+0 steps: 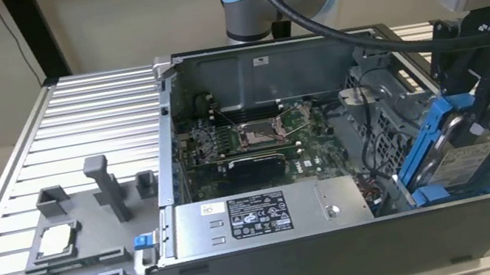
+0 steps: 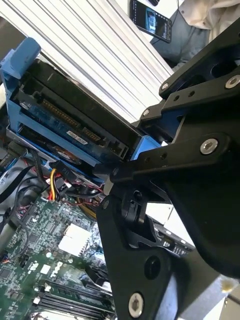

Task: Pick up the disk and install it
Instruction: 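Insert the first disk wire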

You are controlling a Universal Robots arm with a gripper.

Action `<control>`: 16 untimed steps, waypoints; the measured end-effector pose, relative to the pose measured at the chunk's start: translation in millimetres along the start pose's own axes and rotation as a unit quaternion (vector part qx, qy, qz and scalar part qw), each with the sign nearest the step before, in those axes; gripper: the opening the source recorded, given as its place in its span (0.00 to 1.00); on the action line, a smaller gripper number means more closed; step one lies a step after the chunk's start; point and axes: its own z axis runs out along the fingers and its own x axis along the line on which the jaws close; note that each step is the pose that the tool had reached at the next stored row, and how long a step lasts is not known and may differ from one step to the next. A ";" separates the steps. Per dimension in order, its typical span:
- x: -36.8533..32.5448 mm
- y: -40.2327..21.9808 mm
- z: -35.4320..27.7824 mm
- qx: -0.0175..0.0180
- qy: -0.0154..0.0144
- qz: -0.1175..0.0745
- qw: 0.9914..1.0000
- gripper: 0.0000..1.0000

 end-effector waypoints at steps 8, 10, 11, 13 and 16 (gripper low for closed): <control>0.0 0.0 0.1 0.000 0.000 0.000 1.000 1.00; 0.0 0.0 0.1 0.000 0.000 0.000 1.000 1.00; 0.0 0.0 0.2 0.000 0.000 0.000 1.000 1.00; 0.0 0.0 0.2 0.000 0.000 0.000 1.000 1.00; 0.0 0.0 0.3 0.000 0.000 0.000 1.000 1.00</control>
